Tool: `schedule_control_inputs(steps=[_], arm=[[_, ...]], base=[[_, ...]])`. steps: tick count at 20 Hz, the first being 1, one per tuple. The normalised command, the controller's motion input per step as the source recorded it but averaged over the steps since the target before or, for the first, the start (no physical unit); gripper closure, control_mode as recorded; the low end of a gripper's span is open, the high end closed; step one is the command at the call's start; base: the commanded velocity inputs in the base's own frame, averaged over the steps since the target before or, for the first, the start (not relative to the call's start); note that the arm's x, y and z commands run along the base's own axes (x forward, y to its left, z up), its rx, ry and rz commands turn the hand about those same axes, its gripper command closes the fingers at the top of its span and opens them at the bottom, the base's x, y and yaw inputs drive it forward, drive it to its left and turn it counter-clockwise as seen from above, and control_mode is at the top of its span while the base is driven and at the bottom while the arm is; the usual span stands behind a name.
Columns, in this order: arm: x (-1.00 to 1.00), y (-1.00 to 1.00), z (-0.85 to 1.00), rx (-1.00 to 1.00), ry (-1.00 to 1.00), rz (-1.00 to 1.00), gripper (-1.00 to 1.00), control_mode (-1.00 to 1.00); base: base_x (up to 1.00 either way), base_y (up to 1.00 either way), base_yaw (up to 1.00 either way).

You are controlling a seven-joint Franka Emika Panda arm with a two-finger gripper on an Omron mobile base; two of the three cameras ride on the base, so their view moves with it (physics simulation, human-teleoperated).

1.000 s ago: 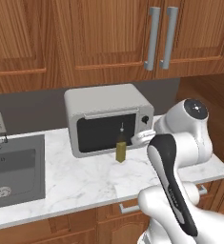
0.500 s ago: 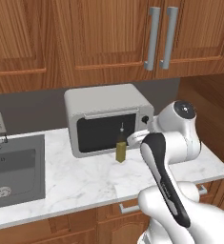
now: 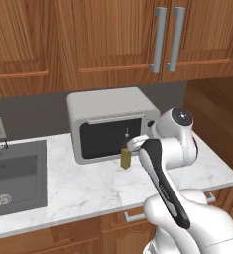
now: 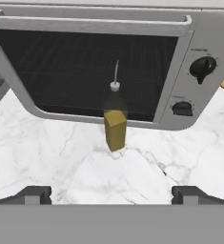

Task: Pick the oil and vinegar bottle and oil and vinegar bottle from the counter and place them in the cabinet.

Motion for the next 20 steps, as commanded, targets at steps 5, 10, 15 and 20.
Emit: schedule_control_inputs(steps=[5, 10, 15, 20], arm=[[0.35, 0.03, -0.14, 0.00, -0.01, -0.01, -1.00, -1.00], [0.31, 0.07, -0.24, 0.03, 0.00, 0.00, -1.00, -1.00], [0.28, 0.12, -0.26, 0.03, 0.00, 0.00, -1.00, -1.00], [0.28, 0.08, -0.19, 0.00, 0.00, 0.00, -1.00, -1.00]], base=[[0.00, 0.00, 0.00], [0.00, 0.00, 0.00], [0.00, 0.00, 0.00], [0.00, 0.00, 0.00]])
